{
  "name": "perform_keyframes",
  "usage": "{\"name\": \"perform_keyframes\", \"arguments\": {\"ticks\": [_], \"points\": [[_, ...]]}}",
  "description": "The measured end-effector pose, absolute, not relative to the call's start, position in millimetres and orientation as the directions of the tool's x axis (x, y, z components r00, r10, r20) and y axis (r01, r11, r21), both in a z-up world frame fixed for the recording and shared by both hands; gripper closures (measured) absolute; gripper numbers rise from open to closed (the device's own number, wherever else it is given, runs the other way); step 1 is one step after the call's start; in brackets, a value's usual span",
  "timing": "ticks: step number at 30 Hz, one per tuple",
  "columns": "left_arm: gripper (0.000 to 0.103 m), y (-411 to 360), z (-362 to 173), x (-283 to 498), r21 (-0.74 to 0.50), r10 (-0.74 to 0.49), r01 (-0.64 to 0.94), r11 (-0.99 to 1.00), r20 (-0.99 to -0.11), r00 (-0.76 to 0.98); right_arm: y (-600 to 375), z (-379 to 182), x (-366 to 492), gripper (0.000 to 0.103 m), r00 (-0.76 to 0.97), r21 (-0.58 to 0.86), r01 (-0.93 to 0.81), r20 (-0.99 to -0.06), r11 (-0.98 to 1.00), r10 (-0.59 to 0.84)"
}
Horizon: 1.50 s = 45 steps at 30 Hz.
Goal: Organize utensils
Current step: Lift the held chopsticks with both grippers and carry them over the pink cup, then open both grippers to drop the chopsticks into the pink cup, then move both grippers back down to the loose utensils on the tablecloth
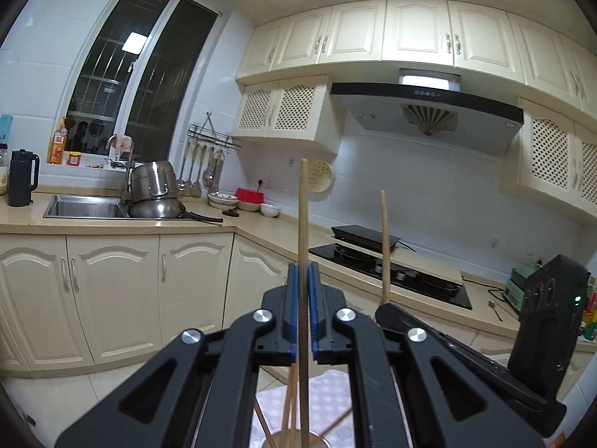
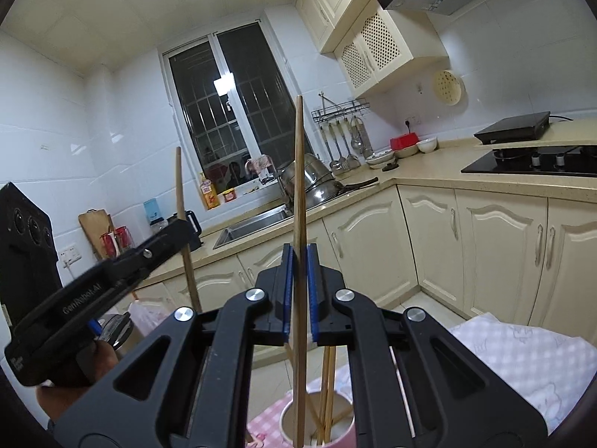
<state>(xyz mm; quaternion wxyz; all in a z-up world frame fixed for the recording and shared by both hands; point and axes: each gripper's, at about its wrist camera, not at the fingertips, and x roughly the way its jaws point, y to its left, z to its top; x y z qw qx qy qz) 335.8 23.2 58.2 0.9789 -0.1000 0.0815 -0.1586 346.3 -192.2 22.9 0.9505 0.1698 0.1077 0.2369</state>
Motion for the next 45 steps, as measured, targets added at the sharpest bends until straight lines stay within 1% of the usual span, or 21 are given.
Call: {"name": "perform_keyframes", "arguments": {"ticks": [7,18,19,20,21,22,24,26,27,28,29,30,33,35,40,45], "points": [[0.098,18.4,26.9,355.7,-0.224,-0.306,0.268,0.937,-0.160,0.939,-178.9,2.1,361.4,0.095,0.873,0.348,-0.393,-0.150,0.851,0.464],[0.098,14.7,-2.9,368.3,-0.213,-0.294,0.251,0.944,-0.200,0.935,-166.7,-27.5,374.5,0.095,0.860,0.325,-0.375,-0.227,0.868,0.457],[0.097,14.1,-5.0,368.3,-0.212,-0.292,0.249,0.945,-0.209,0.933,-166.1,-28.9,374.7,0.095,0.853,0.324,-0.378,-0.241,0.867,0.463],[0.093,14.5,-6.4,367.9,-0.213,-0.291,0.246,0.946,-0.217,0.932,-166.2,-29.6,374.0,0.094,0.851,0.322,-0.375,-0.253,0.869,0.461],[0.075,15.8,-7.1,366.7,-0.215,-0.285,0.238,0.947,-0.225,0.932,-166.6,-28.9,373.3,0.082,0.852,0.322,-0.370,-0.255,0.872,0.456],[0.063,18.4,-7.2,363.7,-0.220,-0.282,0.234,0.947,-0.222,0.933,-170.9,-27.8,369.2,0.045,0.862,0.327,-0.354,-0.249,0.876,0.441],[0.034,27.2,-4.2,354.7,-0.250,-0.271,0.220,0.943,-0.191,0.944,-180.5,-25.2,362.7,0.028,0.878,0.339,-0.333,-0.228,0.880,0.421],[0.028,31.3,-0.5,345.7,-0.245,-0.249,0.201,0.948,-0.184,0.951,-188.1,-21.8,357.2,0.028,0.882,0.347,-0.330,-0.220,0.878,0.418],[0.024,32.7,1.8,341.5,-0.241,-0.247,0.200,0.950,-0.184,0.952,-194.0,-17.1,352.0,0.025,0.887,0.350,-0.324,-0.209,0.879,0.411],[0.023,33.5,4.0,337.9,-0.237,-0.246,0.200,0.951,-0.183,0.952,-198.4,-14.0,348.4,0.017,0.893,0.351,-0.317,-0.202,0.881,0.402],[0.020,34.5,6.2,332.3,-0.232,-0.243,0.198,0.952,-0.184,0.952,-203.8,-9.7,343.6,0.014,0.900,0.353,-0.310,-0.190,0.883,0.392],[0.015,34.4,8.3,328.6,-0.227,-0.242,0.198,0.954,-0.186,0.952,-209.3,-6.1,339.1,0.010,0.906,0.356,-0.303,-0.179,0.884,0.382],[0.013,33.2,13.2,314.2,-0.207,-0.235,0.196,0.959,-0.187,0.954,-227.6,6.5,323.8,0.006,0.921,0.355,-0.280,-0.164,0.892,0.355],[0.013,31.3,16.5,305.2,-0.192,-0.228,0.190,0.963,-0.197,0.954,-236.9,10.1,317.5,0.006,0.923,0.354,-0.266,-0.173,0.897,0.343],[0.013,28.5,19.6,288.0,-0.177,-0.226,0.188,0.966,-0.225,0.948,-262.9,8.9,302.5,0.006,0.913,0.372,-0.223,-0.244,0.901,0.326],[0.013,22.3,16.4,269.9,-0.157,-0.232,0.196,0.968,-0.253,0.939,-282.4,-5.2,288.3,0.006,0.889,0.366,-0.187,-0.332,0.912,0.315]]}}
